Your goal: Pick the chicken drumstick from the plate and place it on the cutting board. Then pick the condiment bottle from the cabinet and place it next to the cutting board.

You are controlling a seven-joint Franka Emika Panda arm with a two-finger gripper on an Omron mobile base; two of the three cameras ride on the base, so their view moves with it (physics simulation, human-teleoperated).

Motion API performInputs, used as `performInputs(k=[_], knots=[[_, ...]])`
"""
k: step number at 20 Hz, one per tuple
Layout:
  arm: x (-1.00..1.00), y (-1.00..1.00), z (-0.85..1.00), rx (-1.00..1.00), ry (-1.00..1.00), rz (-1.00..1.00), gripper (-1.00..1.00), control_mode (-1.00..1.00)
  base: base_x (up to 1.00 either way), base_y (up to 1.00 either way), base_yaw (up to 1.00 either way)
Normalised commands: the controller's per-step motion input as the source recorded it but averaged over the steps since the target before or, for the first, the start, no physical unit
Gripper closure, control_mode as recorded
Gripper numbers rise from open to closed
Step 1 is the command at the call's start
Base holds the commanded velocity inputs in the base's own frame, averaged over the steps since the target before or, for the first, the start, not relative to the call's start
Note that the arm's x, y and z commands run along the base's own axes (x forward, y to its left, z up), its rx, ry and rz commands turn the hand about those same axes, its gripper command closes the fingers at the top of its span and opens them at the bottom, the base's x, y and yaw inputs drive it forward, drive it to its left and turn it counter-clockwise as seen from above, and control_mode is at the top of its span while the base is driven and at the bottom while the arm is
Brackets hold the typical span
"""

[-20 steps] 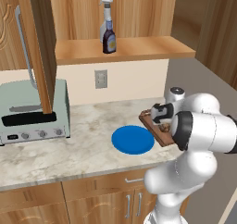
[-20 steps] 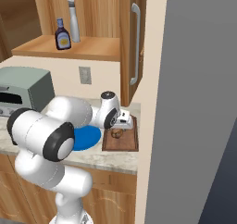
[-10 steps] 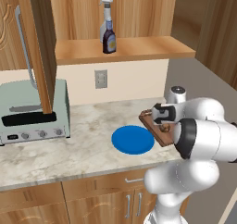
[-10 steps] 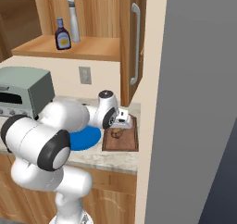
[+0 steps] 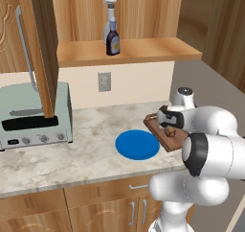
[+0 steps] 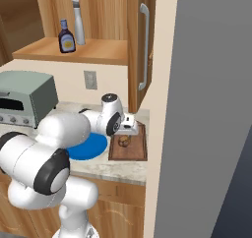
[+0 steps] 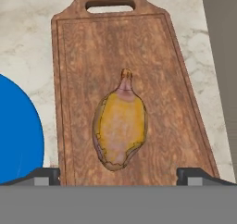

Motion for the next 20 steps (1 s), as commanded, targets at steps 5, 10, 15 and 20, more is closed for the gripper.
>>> performInputs(k=[5, 10, 15, 20], knots=[[-0.11, 0.02, 0.21, 0.00, 0.00, 0.00, -1.00, -1.00, 0.00, 0.00, 0.00], [-0.11, 0.02, 0.18, 0.00, 0.00, 0.00, -1.00, -1.00, 0.00, 0.00, 0.00], [-0.06, 0.02, 0.16, 0.00, 0.00, 0.00, -1.00, -1.00, 0.00, 0.00, 0.00], [-0.12, 0.02, 0.16, 0.00, 0.00, 0.00, -1.00, -1.00, 0.00, 0.00, 0.00]])
